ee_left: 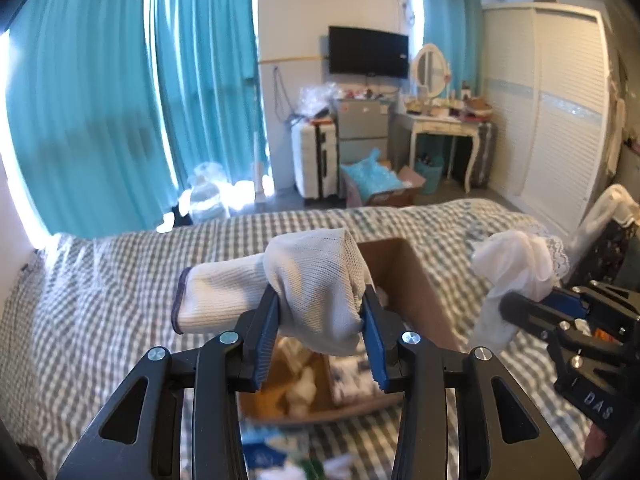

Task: Organize soft objects
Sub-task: 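Carry both socks over the cardboard box and release them inside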

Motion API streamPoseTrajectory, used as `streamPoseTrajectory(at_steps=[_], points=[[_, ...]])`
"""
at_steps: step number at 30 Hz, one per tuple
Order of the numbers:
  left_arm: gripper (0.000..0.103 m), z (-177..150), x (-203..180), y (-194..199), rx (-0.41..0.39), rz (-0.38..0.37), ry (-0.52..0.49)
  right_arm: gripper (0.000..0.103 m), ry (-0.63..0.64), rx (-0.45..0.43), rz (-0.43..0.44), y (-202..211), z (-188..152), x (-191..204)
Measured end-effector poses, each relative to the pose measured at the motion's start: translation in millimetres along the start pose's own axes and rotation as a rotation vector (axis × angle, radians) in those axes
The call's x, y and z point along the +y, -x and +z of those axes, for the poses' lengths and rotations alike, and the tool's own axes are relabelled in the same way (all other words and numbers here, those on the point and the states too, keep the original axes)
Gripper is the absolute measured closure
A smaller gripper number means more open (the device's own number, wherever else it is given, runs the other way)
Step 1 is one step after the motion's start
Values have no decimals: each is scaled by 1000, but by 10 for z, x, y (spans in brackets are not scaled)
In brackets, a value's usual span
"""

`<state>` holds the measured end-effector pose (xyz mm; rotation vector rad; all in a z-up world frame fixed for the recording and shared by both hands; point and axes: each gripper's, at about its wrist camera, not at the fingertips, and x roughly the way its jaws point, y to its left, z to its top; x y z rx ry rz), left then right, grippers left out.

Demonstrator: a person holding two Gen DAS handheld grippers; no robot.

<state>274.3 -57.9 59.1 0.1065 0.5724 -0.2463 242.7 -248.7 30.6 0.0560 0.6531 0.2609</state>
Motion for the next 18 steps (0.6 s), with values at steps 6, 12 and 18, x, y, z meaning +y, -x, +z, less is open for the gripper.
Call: streamPoseTrajectory(at_steps=[6, 12, 18], points=[[65, -6, 161, -719, 75, -6, 36, 80, 93, 77, 0, -795, 192, 22], [65, -92, 87, -1192, 125, 18, -31, 80, 92, 86, 9, -1187, 328, -45], [65, -165, 8, -1352, 149, 10, -40, 80, 90, 99, 29, -1348, 362, -87]])
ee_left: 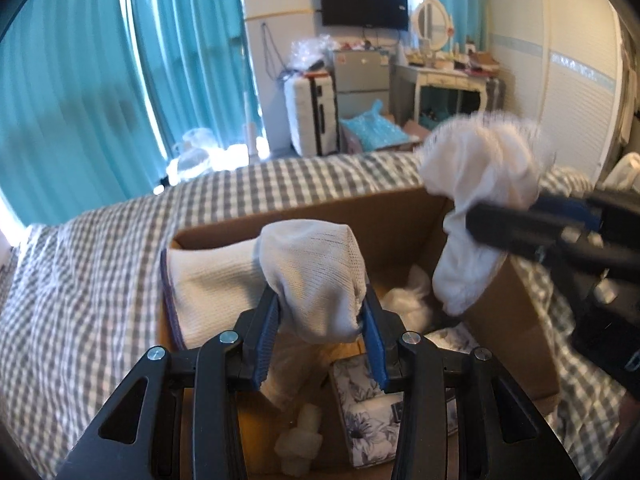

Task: Organize soft objects
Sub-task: 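Carry both socks over the cardboard box and release them inside, then grasp the white fuzzy toy with green ring using the right tool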

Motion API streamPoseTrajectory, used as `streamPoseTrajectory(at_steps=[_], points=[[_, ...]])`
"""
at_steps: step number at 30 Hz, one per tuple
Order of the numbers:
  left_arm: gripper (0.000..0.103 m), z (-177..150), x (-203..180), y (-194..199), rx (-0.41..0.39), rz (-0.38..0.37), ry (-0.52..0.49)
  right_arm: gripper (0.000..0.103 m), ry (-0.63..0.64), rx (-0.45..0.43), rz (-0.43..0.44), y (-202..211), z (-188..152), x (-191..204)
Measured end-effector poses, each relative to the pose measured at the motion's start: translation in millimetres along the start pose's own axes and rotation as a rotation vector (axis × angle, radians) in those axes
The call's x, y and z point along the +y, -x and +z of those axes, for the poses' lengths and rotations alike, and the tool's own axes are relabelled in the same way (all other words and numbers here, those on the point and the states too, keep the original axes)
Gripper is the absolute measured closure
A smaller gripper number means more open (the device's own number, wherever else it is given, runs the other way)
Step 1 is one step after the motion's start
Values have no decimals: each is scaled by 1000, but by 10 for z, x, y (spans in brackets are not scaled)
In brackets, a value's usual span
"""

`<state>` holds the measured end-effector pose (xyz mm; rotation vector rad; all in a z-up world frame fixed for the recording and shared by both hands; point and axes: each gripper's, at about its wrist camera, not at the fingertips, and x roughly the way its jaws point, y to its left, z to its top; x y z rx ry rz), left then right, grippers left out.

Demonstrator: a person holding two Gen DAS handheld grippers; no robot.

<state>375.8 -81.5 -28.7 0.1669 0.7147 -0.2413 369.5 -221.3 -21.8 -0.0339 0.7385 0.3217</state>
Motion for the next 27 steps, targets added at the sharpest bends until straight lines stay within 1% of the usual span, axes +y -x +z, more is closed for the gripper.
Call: streamPoseTrajectory(at_steps=[2, 4, 6, 7, 8, 9, 10, 11, 12, 14, 16, 19, 21, 22, 23, 26, 27], points=[[64, -36, -39, -61, 19, 0, -6, 80, -2, 3, -2, -34, 6, -20], [64, -58, -28, -137, 48, -25, 18, 80, -4, 7, -2, -52, -7, -15], [60, -82, -20, -151, 59, -32, 36, 80, -5, 8, 3, -41, -11, 10], [60, -89, -42, -126, 53, -34, 24, 80, -6, 10, 8, -44, -10, 13], [56, -98, -92, -71, 40, -28, -10, 79, -6, 12, 5, -45, -6, 8], [54, -102, -127, -25, 30, -25, -31, 69, -8, 12, -10, -38, -4, 12], [49, -109, -143, 13, 23, -28, -51, 62, -8, 10, -29, -20, 0, 18], [45, -117, -182, 76, 16, -23, -76, 47, -8, 8, -40, 1, 12, 20], [43, -127, -201, 116, 15, -16, -87, 39, -8, 2, -52, 50, 20, 31], [38, -130, -210, 211, 9, 10, -95, 39, -15, -11, -65, 153, 49, 26], [37, -115, -170, 316, -3, 18, -77, 39, -31, -18, -75, 290, 95, 12], [37, -103, -66, 502, -12, 5, -31, 38, -44, -41, -94, 599, 158, 19], [29, -85, -4, 762, -38, -2, 2, 34, -43, -63, -106, 833, 180, 55], [20, -78, 11, 841, -49, -2, 6, 33, -41, -73, -112, 967, 193, 79], [13, -73, 18, 1027, -75, 7, 9, 30, -39, -86, -121, 1138, 199, 121], [12, -62, 43, 1426, -139, 36, 18, 24, -31, -110, -121, 1503, 212, 220], [12, -65, 70, 1598, -162, 42, 22, 18, -30, -115, -116, 1651, 211, 284]])
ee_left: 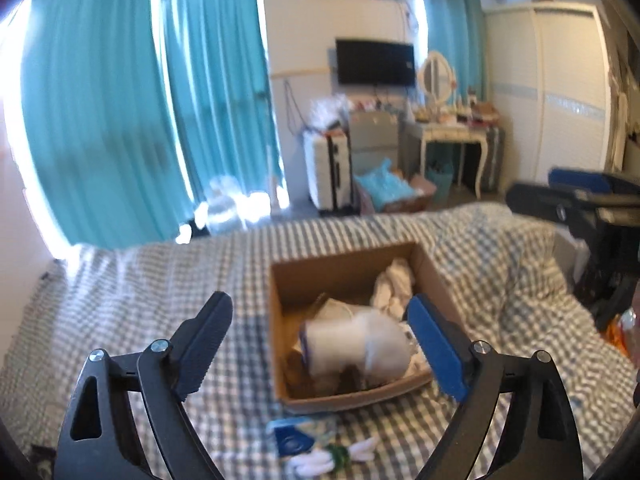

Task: Organize soft objects
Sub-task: 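Grasp the white fuzzy toy with green ring using the right tool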

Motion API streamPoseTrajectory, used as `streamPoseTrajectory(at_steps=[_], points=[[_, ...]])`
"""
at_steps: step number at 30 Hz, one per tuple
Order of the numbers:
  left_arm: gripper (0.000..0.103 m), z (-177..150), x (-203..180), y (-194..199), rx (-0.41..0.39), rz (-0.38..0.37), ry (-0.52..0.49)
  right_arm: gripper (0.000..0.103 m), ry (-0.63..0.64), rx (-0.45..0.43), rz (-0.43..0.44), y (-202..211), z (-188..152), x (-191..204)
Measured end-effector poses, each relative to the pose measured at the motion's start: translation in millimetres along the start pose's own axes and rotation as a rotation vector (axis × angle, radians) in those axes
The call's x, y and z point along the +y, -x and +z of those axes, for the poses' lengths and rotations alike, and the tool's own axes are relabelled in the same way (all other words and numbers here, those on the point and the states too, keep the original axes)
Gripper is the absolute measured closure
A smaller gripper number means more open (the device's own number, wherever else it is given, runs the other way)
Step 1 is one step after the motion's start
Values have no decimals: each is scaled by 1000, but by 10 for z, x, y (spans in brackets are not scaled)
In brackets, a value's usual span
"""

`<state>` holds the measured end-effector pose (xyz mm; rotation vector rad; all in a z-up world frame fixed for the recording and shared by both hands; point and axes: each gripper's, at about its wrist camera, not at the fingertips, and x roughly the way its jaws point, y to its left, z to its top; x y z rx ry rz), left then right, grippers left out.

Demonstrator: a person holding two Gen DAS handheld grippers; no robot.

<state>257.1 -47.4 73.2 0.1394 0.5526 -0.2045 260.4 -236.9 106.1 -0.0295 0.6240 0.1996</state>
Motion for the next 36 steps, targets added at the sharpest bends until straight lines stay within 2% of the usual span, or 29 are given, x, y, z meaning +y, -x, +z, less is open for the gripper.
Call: streamPoseTrajectory(at_steps=[2, 3, 5, 8, 12, 16, 20, 26, 29, 31, 33, 36], points=[[12, 57, 90, 283, -36, 12, 8, 8, -3, -5, 16, 215, 16, 64], [11, 68, 136, 379, -45, 15, 9, 7, -1, -9, 32, 342, 22, 107], [1, 77, 241, 608, -59, 14, 20, 6, 14, -20, 42, 548, 13, 207], [0, 37, 388, 845, -76, 25, 49, 0, 43, -37, 48, 746, -46, 380], [0, -151, 420, 966, -75, 53, 19, 0, 54, -16, 62, 732, -214, 567], [0, -440, 421, 788, -17, 40, 1, 0, 40, 35, 83, 463, -502, 694], [0, -717, 506, 519, 26, 50, 30, 0, 28, 98, 123, 52, -822, 821], [0, -1194, 689, 74, 92, 53, 66, 0, 106, 183, 179, -606, -1314, 1085], [0, -1377, 778, -64, 136, 56, 74, 6, 139, 238, 244, -905, -1547, 1260], [2, -1505, 814, -148, 174, 61, 71, 7, 162, 275, 255, -1058, -1676, 1352], [2, -1619, 822, -204, 207, 85, 60, 17, 170, 310, 286, -1196, -1793, 1416], [2, -1728, 820, -276, 260, 85, 55, 21, 175, 344, 319, -1341, -1912, 1457]])
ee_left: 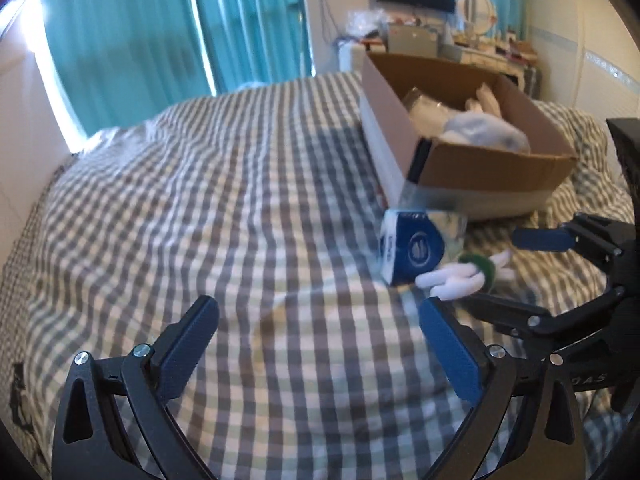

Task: Organize soft objects
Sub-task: 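Grasp the white fuzzy toy with green ring using the right tool, then grasp the blue Vinda tissue pack with the left tool and lift it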

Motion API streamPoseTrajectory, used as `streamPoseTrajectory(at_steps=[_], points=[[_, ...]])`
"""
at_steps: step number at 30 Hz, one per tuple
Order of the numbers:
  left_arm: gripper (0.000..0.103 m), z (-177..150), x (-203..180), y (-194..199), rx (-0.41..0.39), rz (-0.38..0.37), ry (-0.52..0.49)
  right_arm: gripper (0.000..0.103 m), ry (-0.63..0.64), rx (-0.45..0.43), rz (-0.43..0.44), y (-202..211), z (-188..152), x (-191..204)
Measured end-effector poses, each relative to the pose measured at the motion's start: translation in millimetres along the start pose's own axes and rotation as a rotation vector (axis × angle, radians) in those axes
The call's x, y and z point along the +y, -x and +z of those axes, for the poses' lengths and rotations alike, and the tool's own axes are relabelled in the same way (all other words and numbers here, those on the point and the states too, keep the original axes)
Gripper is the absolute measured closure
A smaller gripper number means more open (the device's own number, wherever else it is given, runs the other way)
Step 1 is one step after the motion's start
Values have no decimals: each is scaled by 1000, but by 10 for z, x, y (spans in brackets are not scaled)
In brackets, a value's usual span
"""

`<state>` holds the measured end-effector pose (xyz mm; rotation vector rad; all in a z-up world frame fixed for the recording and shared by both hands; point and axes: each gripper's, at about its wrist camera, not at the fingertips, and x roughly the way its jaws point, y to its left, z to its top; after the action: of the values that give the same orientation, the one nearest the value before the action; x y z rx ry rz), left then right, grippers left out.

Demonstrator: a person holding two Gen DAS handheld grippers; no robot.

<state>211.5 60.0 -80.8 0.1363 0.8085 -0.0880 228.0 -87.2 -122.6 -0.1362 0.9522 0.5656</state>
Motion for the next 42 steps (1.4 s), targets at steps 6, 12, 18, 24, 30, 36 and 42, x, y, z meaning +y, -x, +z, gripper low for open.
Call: streamPoseTrajectory(at_steps=[6, 12, 18, 24, 30, 36, 42], points=[[2, -59, -8, -35, 18, 22, 13, 36, 34, 53, 0, -242, 22, 29], [2, -114, -43, -87, 21, 28, 22, 57, -42, 33, 16, -98, -62, -134], [2, -135, -204, -65, 27, -32, 21, 70, -119, -13, -32, 223, -327, -344], [2, 17, -494, -24, 9, -64, 20, 70, -111, -74, -189, 540, -298, -488], [2, 182, -750, -241, -22, -61, 26, 70, -190, -31, -243, 562, -374, -819], [2, 202, -802, -615, 43, -40, 86, 70, -224, -4, -267, 494, -434, -1031], [17, 206, -676, -828, 52, -32, 172, 70, -251, 6, -256, 430, -441, -1123]])
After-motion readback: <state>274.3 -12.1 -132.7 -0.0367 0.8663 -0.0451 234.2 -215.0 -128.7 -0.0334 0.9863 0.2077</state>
